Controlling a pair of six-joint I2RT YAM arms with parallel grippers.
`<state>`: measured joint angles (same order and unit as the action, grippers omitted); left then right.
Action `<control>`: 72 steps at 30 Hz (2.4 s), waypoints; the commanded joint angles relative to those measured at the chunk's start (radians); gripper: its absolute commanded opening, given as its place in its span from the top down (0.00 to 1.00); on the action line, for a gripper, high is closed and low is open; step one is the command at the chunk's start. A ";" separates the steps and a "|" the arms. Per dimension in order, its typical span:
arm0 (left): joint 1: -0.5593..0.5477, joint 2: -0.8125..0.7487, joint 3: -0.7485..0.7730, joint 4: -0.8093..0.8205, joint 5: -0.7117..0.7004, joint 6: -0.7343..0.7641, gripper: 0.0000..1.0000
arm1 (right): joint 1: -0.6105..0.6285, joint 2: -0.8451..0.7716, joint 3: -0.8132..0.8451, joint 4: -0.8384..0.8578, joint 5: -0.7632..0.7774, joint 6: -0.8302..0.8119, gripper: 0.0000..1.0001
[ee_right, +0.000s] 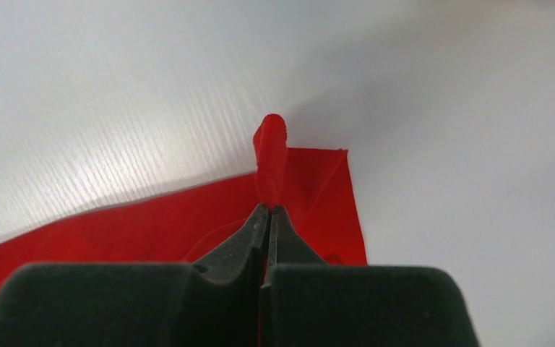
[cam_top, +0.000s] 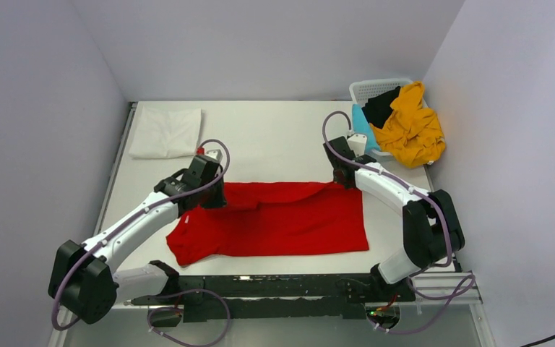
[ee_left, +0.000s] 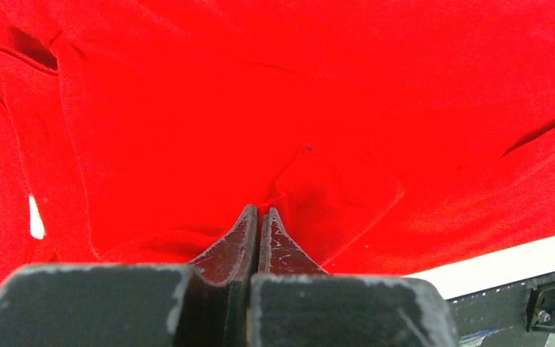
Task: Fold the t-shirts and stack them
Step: Fold the other side of the tshirt into a rectangle, then rotate the tshirt 90 degrees
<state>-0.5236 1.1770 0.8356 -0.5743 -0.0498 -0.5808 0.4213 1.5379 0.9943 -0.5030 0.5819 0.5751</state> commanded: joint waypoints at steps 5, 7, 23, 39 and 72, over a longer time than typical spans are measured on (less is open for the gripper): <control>-0.031 -0.107 -0.030 -0.097 0.022 -0.044 1.00 | 0.044 -0.096 -0.060 0.031 0.033 -0.045 1.00; -0.036 -0.116 -0.050 -0.108 0.038 -0.054 1.00 | 0.053 -0.111 -0.073 0.024 0.047 -0.047 1.00; -0.057 -0.111 -0.209 -0.080 0.145 -0.066 0.90 | 0.082 -0.152 -0.180 -0.107 0.071 0.057 0.85; -0.052 -0.207 -0.082 0.008 0.027 -0.056 0.00 | 0.086 -0.557 -0.327 0.102 -0.260 0.033 0.00; 0.116 1.473 1.493 0.252 0.454 -0.089 0.00 | 0.302 -0.228 -0.518 0.370 -1.099 0.070 0.00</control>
<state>-0.3729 2.4615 2.0686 -0.3462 0.2951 -0.6468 0.6319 1.3266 0.5262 -0.0345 -0.3103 0.5877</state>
